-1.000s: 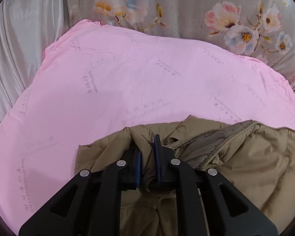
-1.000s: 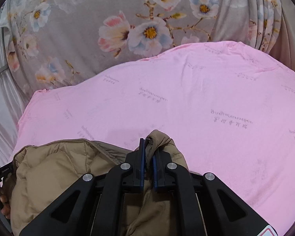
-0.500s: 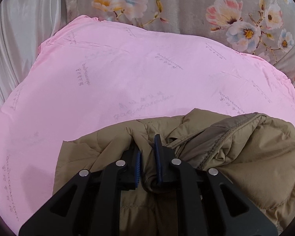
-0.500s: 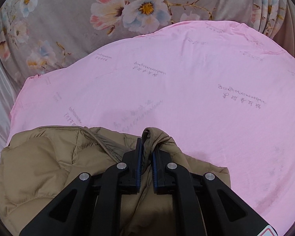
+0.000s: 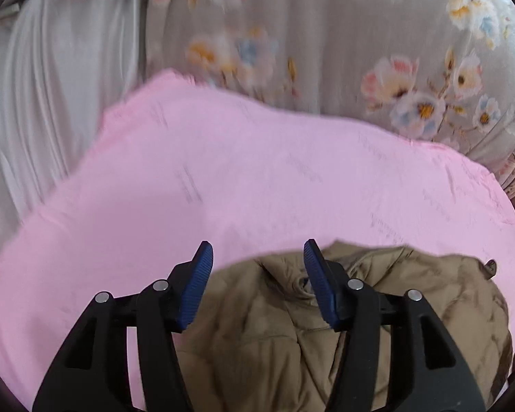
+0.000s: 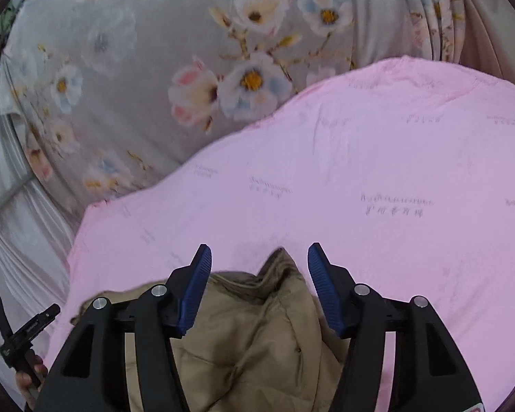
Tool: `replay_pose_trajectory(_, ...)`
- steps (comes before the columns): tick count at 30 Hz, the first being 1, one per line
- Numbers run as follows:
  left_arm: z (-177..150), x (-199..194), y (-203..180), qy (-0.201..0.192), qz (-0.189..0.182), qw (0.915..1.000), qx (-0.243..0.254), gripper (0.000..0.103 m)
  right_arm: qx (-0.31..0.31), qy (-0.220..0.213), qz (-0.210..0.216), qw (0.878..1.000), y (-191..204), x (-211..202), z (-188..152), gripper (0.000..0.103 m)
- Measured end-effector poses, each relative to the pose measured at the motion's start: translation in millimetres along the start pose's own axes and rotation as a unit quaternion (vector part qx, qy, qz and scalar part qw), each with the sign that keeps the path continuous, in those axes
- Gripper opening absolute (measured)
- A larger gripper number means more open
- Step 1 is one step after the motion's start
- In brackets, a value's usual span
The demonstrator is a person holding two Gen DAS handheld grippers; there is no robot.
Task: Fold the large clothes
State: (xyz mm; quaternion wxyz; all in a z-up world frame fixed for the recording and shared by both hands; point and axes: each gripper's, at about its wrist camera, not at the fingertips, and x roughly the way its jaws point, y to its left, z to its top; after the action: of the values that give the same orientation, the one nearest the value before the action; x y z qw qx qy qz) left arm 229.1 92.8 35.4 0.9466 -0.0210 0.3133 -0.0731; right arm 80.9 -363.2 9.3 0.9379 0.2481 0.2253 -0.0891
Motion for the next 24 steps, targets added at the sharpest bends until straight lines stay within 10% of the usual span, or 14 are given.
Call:
replay_pose_trajectory(8,7.9,-14.6,-87.5,0.056,-0.078,0.9906,0.098,0.052,-0.177,0.086,0.036,0.980,120.1,16.0,-32.9,0.010)
replay_pose_trajectory(13,-15.3,56.7,-108.8,0.120,-0.028,0.9844,0.125,0.045,-0.209,0.172,-0.002,0.963,126.7,86.5,-70.2,0.009)
replay_pose_trajectory(24,-8.6,113.7,-75.5,0.125,0.024,0.9872,0.095,0.044,-0.135,0.190,-0.087,0.969,52.8,138.9,-42.1,0.005)
